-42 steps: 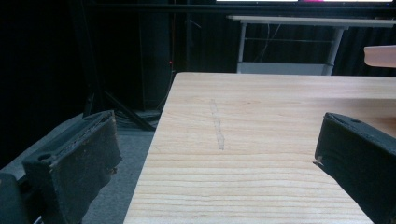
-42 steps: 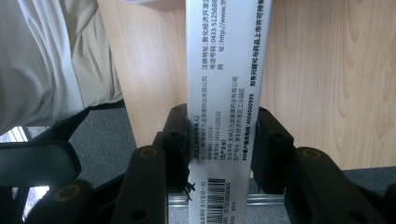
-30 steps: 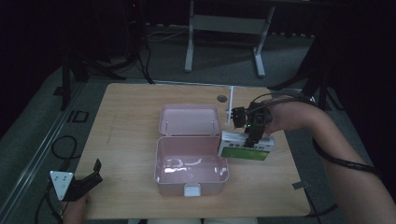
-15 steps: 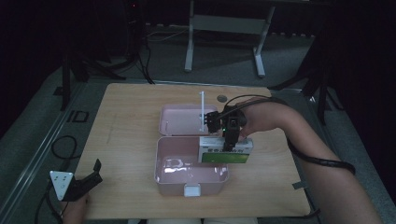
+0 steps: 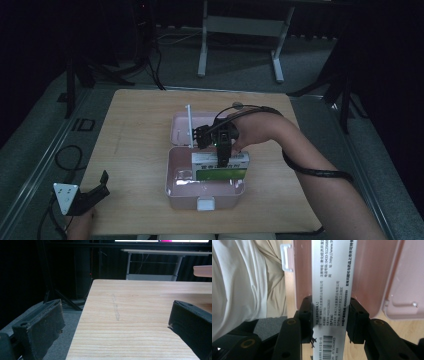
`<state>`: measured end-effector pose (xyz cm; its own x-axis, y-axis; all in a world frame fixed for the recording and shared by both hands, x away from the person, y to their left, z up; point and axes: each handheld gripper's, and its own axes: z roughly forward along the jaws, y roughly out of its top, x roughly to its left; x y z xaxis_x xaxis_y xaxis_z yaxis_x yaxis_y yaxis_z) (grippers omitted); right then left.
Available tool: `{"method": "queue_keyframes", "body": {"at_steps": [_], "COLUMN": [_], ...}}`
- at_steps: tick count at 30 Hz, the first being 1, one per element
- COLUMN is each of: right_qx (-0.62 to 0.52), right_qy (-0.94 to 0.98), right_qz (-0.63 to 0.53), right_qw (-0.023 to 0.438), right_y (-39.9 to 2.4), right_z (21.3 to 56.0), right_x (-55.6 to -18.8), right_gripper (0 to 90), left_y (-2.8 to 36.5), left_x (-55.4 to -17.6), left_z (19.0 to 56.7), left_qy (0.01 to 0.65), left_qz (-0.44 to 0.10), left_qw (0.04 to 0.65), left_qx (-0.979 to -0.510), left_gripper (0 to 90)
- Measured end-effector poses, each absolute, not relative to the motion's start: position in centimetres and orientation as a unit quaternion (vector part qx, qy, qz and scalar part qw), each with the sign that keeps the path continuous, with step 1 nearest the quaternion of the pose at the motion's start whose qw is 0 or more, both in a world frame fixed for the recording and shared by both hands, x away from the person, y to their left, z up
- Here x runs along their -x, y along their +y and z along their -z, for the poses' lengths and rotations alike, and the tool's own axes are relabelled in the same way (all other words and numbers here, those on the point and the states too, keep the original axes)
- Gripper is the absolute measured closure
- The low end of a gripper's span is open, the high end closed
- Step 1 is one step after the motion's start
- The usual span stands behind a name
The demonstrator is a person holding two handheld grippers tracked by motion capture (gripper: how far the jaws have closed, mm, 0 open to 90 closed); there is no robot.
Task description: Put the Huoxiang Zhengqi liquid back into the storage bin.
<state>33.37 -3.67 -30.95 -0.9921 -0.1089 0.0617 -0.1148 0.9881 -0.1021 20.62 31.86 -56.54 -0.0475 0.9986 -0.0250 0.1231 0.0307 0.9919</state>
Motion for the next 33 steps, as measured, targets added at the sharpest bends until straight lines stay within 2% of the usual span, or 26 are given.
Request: {"method": "queue_keyframes", "body": {"at_steps": [10,23,33], "right_qx": [-0.073,-0.072,-0.063], "right_qy": [-0.995,-0.994,-0.994], "right_qz": [-0.063,-0.066,-0.06], "right_qw": [0.037,0.043,0.07], "right_y": [-1.4,-1.3,-2.0], "right_z": [32.8,36.9,40.5], "right_x": [-32.8,-33.1,-33.4], "right_gripper": [62.2,62.2,62.1], "left_y": [31.9,31.8,31.9], "left_x": [-20.6,-20.6,-20.6], "left_z": [56.5,56.5,56.5], "left_qy": [0.547,0.547,0.547], "left_qz": [-0.472,-0.472,-0.471], "left_qw": [0.463,0.462,0.462], "left_qx": [-0.513,-0.515,-0.515], "left_gripper": [0.4,0.4,0.4]}}
